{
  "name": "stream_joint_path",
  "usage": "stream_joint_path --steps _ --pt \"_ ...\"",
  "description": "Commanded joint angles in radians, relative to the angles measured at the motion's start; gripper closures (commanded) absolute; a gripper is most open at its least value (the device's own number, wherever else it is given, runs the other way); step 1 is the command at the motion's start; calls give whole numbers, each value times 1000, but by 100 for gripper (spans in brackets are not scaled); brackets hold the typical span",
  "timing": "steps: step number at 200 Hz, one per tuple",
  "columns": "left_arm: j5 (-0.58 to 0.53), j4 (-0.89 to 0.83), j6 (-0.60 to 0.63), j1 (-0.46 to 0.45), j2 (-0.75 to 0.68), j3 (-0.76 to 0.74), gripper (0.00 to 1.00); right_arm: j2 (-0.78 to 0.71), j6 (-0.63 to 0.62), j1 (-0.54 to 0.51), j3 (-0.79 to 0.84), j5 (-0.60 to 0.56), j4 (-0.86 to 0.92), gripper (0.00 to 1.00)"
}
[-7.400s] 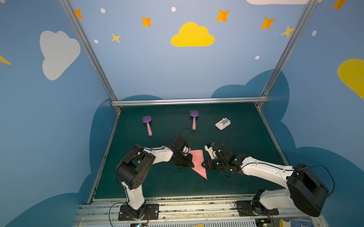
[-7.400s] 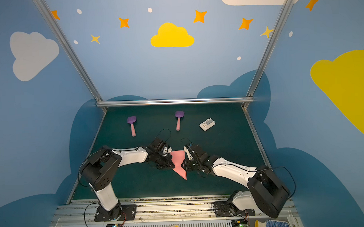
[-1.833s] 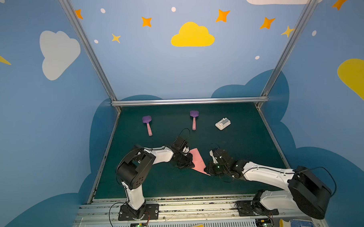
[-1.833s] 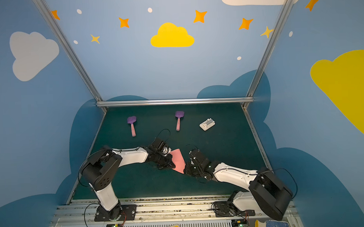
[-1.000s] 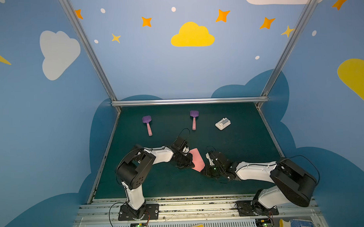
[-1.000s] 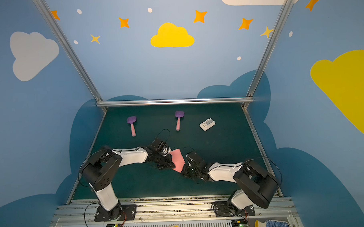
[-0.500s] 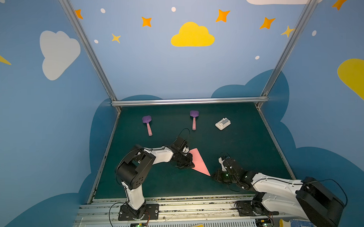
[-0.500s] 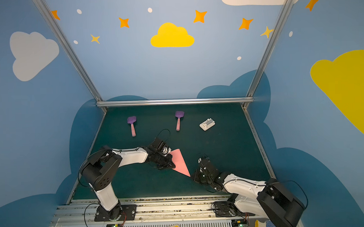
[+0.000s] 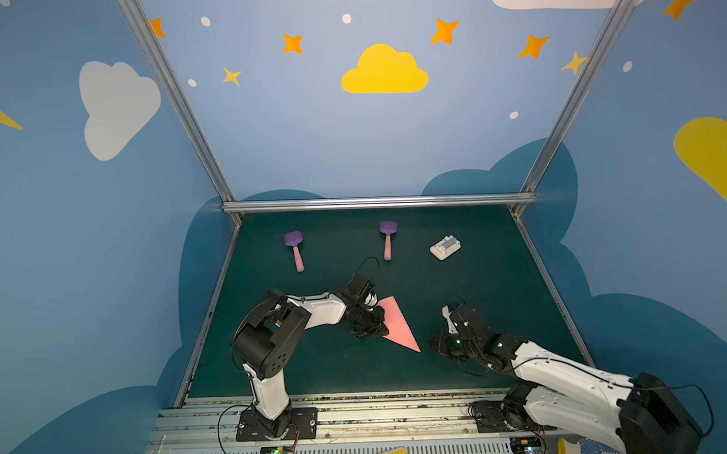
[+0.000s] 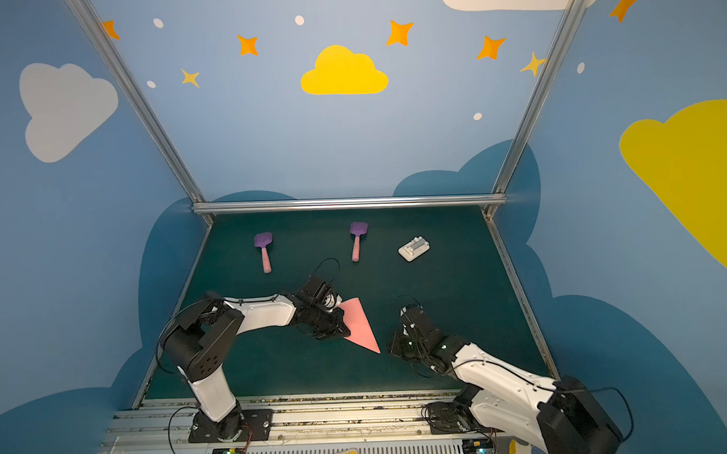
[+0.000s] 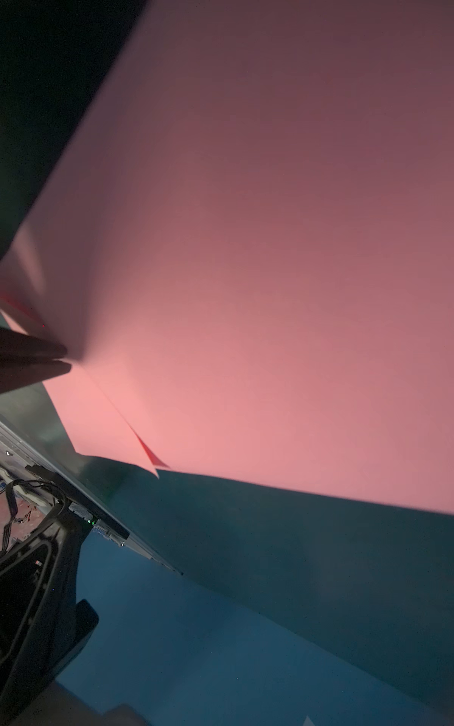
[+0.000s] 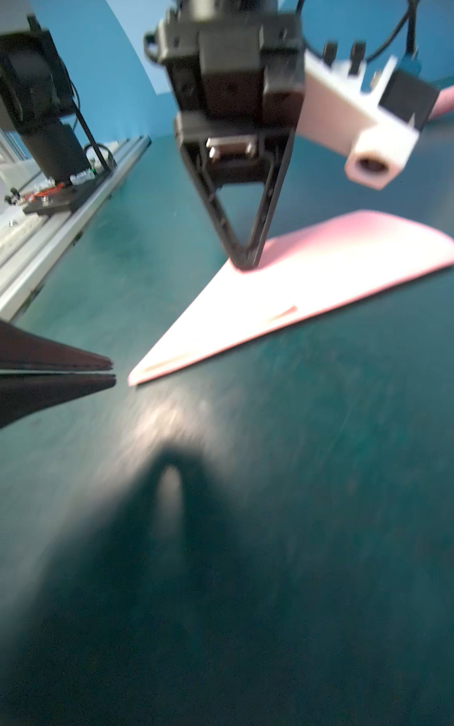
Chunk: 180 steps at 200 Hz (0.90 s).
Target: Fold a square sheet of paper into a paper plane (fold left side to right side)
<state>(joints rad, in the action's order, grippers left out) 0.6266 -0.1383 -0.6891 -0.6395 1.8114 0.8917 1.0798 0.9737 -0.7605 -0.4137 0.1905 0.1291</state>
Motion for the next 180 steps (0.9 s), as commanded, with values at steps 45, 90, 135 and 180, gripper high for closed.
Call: stream_joint_path --steps 45,90,135,180 --pt "-74 -46 6 -19 74 -31 96 301 -77 -6 -123 100 -148 100" --pt "-64 -80 39 -20 71 8 96 387 -49 -12 -75 103 -221 100" --pt "-75 -138 72 -71 15 67 96 399 -25 -13 -21 80 -243 100" --pt "-83 -133 56 -124 31 87 96 403 -25 -11 -8 66 -235 100"
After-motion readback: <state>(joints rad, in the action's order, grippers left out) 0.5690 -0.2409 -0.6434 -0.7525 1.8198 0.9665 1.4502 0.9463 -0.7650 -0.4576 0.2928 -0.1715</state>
